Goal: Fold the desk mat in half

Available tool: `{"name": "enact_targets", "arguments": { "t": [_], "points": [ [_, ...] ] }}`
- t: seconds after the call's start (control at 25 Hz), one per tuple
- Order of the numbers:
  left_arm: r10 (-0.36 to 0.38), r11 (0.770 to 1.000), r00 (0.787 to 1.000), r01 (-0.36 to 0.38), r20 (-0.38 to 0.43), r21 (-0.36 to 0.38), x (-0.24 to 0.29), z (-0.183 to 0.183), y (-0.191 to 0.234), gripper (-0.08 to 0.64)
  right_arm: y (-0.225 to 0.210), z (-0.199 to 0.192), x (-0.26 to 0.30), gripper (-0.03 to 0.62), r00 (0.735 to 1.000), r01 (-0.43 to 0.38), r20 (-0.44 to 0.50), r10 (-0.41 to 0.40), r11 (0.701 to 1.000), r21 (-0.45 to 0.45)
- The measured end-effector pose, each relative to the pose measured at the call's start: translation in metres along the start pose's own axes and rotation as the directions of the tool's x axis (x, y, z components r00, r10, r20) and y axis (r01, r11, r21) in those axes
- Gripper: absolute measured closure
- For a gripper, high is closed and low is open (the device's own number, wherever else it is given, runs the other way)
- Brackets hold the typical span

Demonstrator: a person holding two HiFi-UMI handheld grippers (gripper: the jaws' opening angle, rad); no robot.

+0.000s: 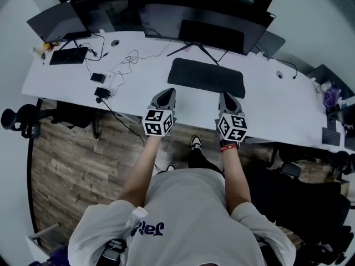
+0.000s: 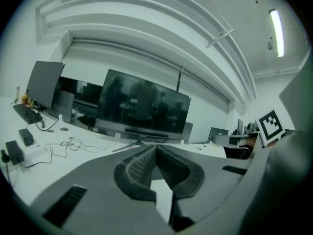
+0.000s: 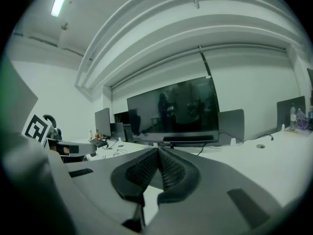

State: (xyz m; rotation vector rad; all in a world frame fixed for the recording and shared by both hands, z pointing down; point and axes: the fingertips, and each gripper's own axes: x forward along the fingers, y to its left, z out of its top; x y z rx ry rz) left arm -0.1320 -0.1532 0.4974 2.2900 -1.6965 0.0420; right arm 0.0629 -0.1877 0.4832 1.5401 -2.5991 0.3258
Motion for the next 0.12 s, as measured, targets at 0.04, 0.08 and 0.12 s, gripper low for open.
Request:
{"name": "enact_targets", "arguments": {
  "t": [0.04,0.08,0.12],
  "points": [
    [0.0,1.0,1.0,-0.001,-0.03,-0.009,0.005,-0.01,0.004,0.54,-0.002,-0.004,0.008,0.578,1.0,-0.005,-0.014,0.005,1.0,0.001],
    [-0.002,1.0,0.998,0.001,-0.065,-0.018,0.009,-0.021,0.008,0.54,-0.005,-0.008,0.016,0.578,1.0,-0.008,-0.028,0.008,1.0,0.002],
    [-0.007,1.0,0.995,0.004,-0.102,-0.028,0.014,-0.033,0.012,0.54,-0.008,-0.013,0.024,0.578,0.999,-0.011,-0.044,0.011,1.0,0.003]
  ]
}}
